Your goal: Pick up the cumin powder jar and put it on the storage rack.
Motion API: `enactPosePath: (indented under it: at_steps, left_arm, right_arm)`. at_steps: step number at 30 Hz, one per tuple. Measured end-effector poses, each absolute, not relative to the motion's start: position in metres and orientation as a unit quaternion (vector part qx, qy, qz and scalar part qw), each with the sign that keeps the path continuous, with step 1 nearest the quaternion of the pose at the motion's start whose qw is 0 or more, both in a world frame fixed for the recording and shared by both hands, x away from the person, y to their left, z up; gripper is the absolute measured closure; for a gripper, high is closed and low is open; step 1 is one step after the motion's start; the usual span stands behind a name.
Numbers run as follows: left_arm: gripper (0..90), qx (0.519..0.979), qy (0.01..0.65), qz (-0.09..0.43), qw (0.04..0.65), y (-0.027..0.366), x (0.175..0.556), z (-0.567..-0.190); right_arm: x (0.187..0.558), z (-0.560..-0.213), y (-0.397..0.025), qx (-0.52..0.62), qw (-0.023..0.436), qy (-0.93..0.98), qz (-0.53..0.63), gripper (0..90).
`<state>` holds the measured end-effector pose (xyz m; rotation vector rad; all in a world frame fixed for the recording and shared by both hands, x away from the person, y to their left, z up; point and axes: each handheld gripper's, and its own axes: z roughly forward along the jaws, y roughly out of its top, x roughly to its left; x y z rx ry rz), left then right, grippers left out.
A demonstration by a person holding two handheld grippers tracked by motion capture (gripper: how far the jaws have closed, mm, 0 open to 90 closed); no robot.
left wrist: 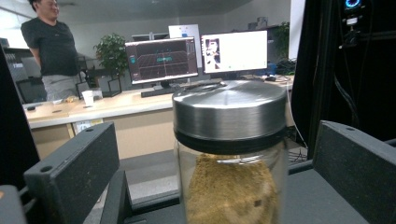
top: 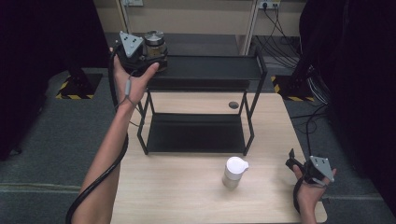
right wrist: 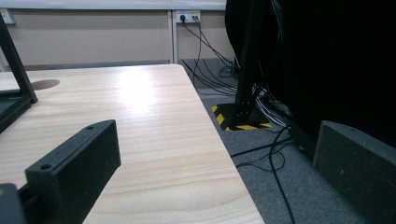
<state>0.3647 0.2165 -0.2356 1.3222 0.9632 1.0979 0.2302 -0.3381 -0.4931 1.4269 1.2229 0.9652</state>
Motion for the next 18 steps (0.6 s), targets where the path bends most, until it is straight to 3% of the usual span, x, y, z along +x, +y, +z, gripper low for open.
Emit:
enactPosePath:
  at_steps: [18]
  left_arm:
    - [0.0,0.555,0.381,0.478,0.564,0.22,0.339,-0.249]
  right_arm:
    - [0.23,-0.493,-0.337,0.588,0.492,0.504,0.397,0.7]
